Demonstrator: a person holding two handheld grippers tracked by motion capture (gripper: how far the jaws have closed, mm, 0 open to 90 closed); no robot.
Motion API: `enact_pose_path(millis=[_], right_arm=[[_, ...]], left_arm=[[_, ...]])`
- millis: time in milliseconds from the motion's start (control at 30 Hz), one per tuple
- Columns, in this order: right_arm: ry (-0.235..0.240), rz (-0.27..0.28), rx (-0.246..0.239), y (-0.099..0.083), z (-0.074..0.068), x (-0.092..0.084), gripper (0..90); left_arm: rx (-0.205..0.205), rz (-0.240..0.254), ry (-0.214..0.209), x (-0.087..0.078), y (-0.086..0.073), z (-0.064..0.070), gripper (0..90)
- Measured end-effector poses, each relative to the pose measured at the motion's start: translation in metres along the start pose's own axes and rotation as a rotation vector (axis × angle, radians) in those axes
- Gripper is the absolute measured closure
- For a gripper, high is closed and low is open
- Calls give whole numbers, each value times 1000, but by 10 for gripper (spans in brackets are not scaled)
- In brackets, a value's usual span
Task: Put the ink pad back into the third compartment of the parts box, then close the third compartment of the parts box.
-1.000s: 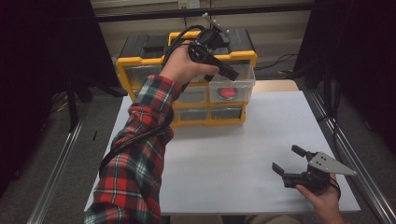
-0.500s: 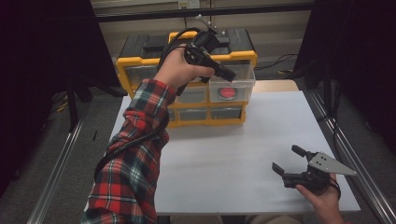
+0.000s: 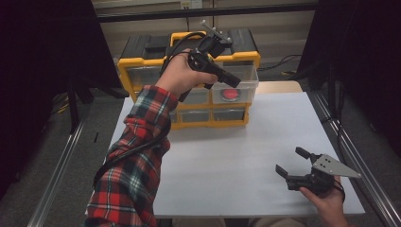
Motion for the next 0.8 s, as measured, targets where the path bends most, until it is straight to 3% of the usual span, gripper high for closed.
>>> enact_pose_path(millis=[800], right_arm=[[-6, 1, 13, 0, 1, -2, 30]], left_arm=[[8, 9, 26, 6, -8, -8, 892]])
Point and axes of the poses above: each handheld gripper's, and its own axes: x roughly forward along the jaws, y roughly out of its top, z roughly to its right, the point moved 10 cm from there along x, roughly forward along the jaws, and after that the axes turned 4 degrees about z, right-handed, at the moved point
